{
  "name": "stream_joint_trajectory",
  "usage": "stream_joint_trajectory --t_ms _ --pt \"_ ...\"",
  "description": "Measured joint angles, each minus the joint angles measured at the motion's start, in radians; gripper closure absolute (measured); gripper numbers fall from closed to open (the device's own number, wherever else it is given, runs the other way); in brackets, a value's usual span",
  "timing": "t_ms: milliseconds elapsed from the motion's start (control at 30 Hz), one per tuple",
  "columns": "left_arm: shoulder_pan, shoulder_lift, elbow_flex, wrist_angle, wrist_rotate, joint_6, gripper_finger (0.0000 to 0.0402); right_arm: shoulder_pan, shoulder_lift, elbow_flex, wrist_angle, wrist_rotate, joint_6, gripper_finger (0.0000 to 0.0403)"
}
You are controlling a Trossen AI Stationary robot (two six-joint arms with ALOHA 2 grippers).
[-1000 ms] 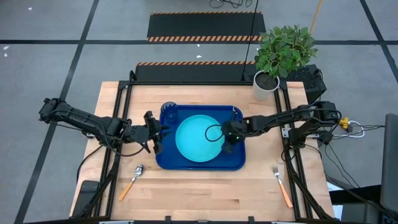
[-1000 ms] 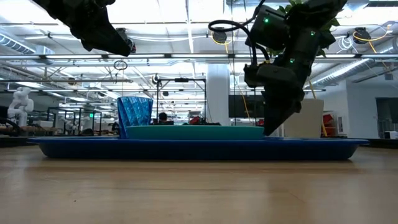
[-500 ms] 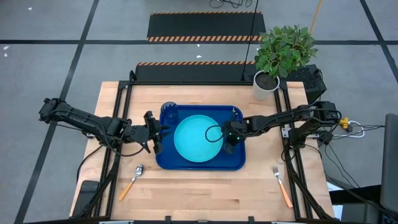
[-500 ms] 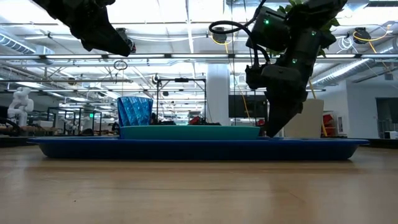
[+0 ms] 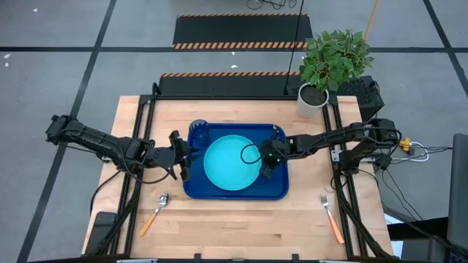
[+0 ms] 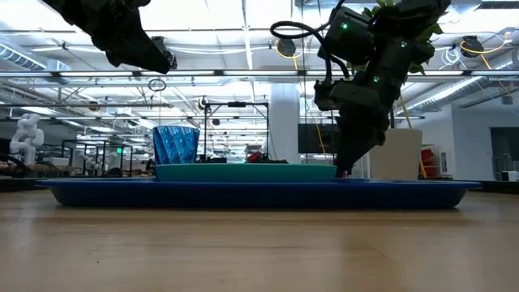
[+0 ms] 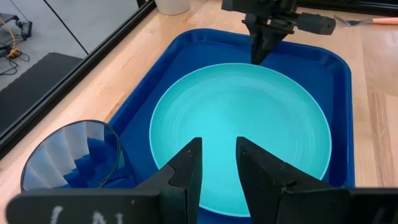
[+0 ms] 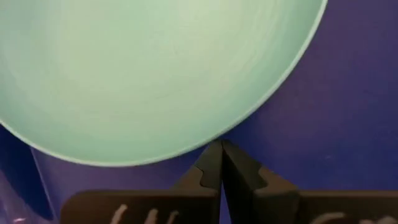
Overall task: Pick and place plate/cup/fork/spoon on tray
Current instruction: Adjust the light blue plate on the serving tray, then put the orange fork beside the light blue plate
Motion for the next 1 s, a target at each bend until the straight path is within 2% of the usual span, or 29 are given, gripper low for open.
stream_joint_trajectory --t_ms 200,467,633,767,1000 --pt "0.000 0.000 0.000 0.000 0.000 0.000 0.0300 0.003 -0.005 0.000 -0.049 -0.012 0.014 0.0403" --pt "0.000 0.000 0.000 -0.002 0.000 0.018 0.0300 0.018 -0.118 0.000 -0.377 -0.055 0.181 0.0403" --pt "0.000 0.000 0.000 -0.001 -0.035 0.053 0.0300 0.057 -0.267 0.000 -0.560 -0.143 0.400 0.0403" --pt "0.000 0.000 0.000 0.000 -0.086 0.071 0.0300 0.119 -0.358 0.000 -0.636 -0.240 0.606 0.0403" --pt "0.009 0.000 0.000 0.002 -0.107 0.122 0.0300 0.280 -0.388 0.000 -0.683 -0.461 0.958 0.0403"
